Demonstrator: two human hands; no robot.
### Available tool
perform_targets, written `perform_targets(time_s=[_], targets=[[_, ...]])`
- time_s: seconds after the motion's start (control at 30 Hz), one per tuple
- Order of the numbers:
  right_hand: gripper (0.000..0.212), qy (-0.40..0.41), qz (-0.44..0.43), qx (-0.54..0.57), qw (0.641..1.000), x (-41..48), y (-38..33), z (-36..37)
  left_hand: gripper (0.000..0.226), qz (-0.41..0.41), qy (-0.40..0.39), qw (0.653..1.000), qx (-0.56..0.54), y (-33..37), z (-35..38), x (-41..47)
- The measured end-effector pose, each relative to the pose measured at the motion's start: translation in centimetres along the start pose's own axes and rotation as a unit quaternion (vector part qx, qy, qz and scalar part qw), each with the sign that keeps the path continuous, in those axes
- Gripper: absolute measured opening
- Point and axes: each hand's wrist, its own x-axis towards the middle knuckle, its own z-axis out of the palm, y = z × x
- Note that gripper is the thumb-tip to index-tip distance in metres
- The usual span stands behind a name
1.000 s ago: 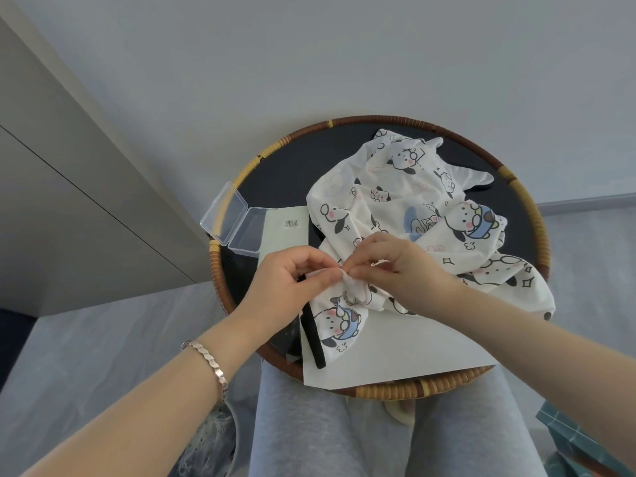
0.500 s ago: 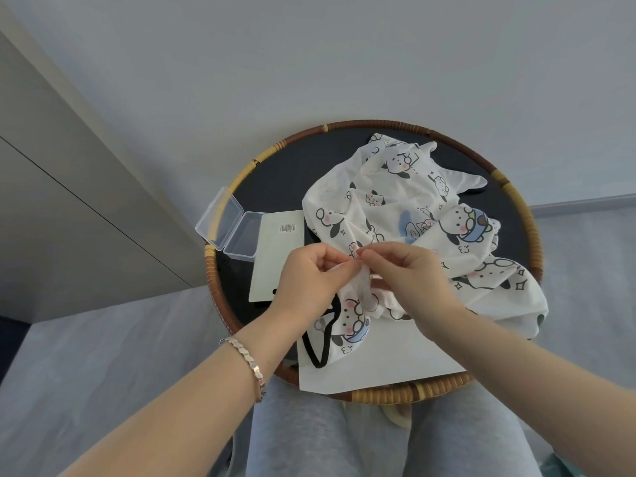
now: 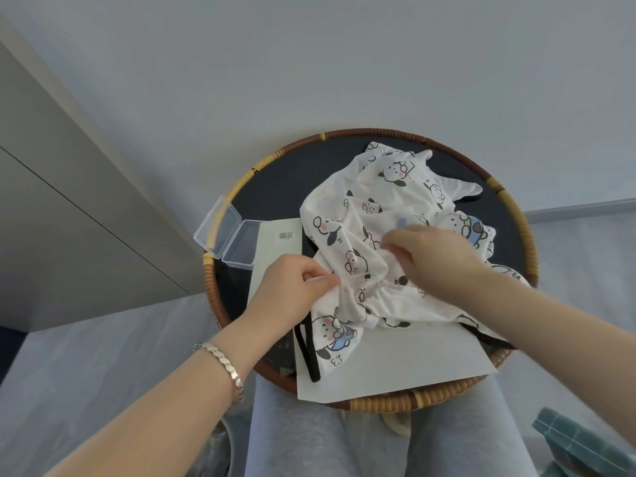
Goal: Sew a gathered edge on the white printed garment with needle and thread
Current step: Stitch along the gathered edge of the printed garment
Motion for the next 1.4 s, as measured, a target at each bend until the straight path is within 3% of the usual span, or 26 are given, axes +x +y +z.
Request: perform_targets(time_s=[0.03,0.1,0.2,0.27,0.37,0.5,0.67,0.77,0.83,0.97,1.07,1.17,1.23,1.33,1.4], targets=[[0.025,-0.015,0.030,-0.109,0.993,0.4,1.2,-0.2,0.017,0.006,0.022,1.000,0.018,-0.2,-0.2,0.1],[0.032,-0.021,0.134,-0.181,0.974,0.9,3.3,-0.6,0.017,0.012,0.060,0.998,0.031,-0.6,-0.6,0.1],[0.032,-0.001,0.231,-0.103,0.967,1.2,4.3,-0.4,0.017,0.009,0.074,0.997,0.028,-0.8,-0.6,0.0],[0.023,0.010,0.225,0.066,0.972,1.1,3.1,0.1,0.016,0.003,0.060,0.998,0.016,-0.9,-0.5,-0.1],[0.015,-0.028,0.136,0.280,0.950,0.5,-0.6,0.6,0.014,-0.017,0.030,0.999,-0.029,-0.6,-0.3,-0.2],[0.017,-0.094,0.066,0.326,0.938,0.1,-3.7,1.7,0.007,-0.005,0.029,0.998,-0.047,0.1,-0.4,-0.5],[0.016,-0.083,0.082,0.369,0.922,0.0,-3.6,2.2,0.009,0.015,0.007,0.999,-0.038,0.2,-0.7,-0.7],[0.016,-0.082,0.133,0.397,0.904,0.1,-2.3,1.9,0.011,0.014,0.007,1.000,-0.022,-0.3,-0.7,-0.7],[0.019,-0.056,0.199,0.363,0.908,0.6,-0.6,2.0,0.009,0.008,0.025,1.000,-0.011,-0.8,-0.7,-0.6],[0.010,-0.037,0.296,0.091,0.950,1.1,2.8,1.5,0.011,-0.001,0.055,0.998,-0.004,-1.2,-0.6,-0.6],[0.016,-0.040,0.268,0.054,0.961,0.9,2.8,0.9,0.010,-0.002,0.055,0.998,-0.010,-1.2,-0.5,-0.6],[0.018,-0.028,0.160,0.198,0.967,0.3,0.1,0.8,0.008,0.004,0.050,0.998,-0.027,-0.9,-0.4,-0.6],[0.016,-0.075,0.094,0.293,0.949,-0.1,-2.2,1.1,0.008,0.014,0.044,0.998,-0.034,-0.5,-0.4,-0.6],[0.006,-0.096,0.075,0.344,0.931,-0.2,-3.9,2.0,0.008,0.028,0.039,0.998,-0.035,-0.2,-0.4,-0.8],[0.011,-0.088,0.083,0.354,0.927,0.0,-4.1,2.3,0.007,0.035,0.036,0.998,-0.028,-0.3,-0.4,-0.9]])
